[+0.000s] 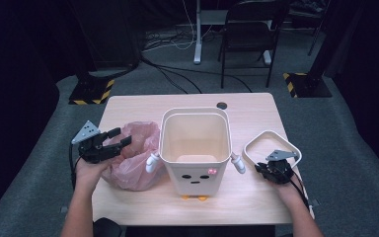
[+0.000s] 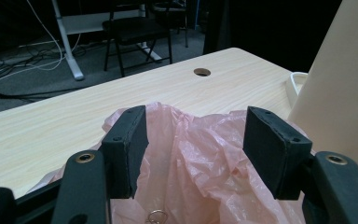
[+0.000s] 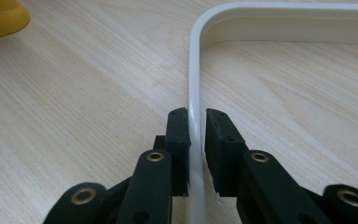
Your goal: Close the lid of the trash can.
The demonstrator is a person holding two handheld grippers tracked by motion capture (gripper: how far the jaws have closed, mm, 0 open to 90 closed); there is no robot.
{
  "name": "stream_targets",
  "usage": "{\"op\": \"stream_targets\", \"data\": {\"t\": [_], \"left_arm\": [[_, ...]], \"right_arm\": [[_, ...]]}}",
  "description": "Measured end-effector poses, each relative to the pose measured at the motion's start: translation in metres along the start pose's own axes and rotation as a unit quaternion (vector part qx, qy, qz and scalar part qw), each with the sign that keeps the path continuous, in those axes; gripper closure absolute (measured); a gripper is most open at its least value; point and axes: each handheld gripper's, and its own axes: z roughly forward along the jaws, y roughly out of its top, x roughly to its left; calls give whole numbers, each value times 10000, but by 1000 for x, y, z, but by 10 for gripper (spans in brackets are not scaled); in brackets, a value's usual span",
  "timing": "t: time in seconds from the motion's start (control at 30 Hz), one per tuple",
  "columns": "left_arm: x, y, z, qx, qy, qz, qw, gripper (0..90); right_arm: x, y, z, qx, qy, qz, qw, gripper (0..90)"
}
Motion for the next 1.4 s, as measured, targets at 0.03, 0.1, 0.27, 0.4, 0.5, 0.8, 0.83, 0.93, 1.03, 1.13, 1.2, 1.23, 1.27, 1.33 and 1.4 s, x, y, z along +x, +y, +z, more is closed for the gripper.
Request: {"op": "stream_targets", "data": {"t": [0.03,0.1,0.27,0.4,0.5,0.8,0.83,0.93,1.03,1.13,1.2,1.23,1.27,1.33,1.4], "left_arm": [[0,0,0,1,1,-1,10000,395],[0,0,0,3,-4,-4,10000,395],[0,0,1,10,-11,-4,10000,395],[0,-1,1,19,-13,-3,10000,395],[-1,-1,1,16,-15,-1,10000,395],[-1,-1,2,26,-10,-1,10000,396],[-1,-1,2,26,-10,-1,10000,396],[-1,-1,1,23,-10,-3,10000,396],[0,-1,1,23,-5,-9,10000,396],[-1,-1,1,20,-8,-3,10000,396],[0,-1,2,22,-10,-9,10000,396],[0,-1,2,22,-9,-7,10000,396],[0,-1,1,23,-8,-6,10000,396],[0,-1,1,21,-5,-1,10000,396],[0,-1,1,21,-5,-5,10000,396]], "right_arm": [[0,0,0,0,7,2,10000,794],[0,0,0,5,28,-13,10000,810],[1,1,1,22,64,-15,10000,832],[-1,1,0,33,106,26,9999,834],[-1,1,1,40,118,48,9999,834],[0,2,2,91,44,38,9999,824],[0,2,2,98,39,40,9999,825],[1,3,2,120,40,39,9999,828],[1,3,2,141,41,56,9999,833],[1,4,3,155,54,73,9998,835],[1,4,3,163,57,83,9998,836],[1,4,3,168,60,75,9998,837],[1,4,2,173,67,59,9998,837],[1,5,2,172,76,61,9998,838],[1,5,1,151,73,28,9999,838]]}}
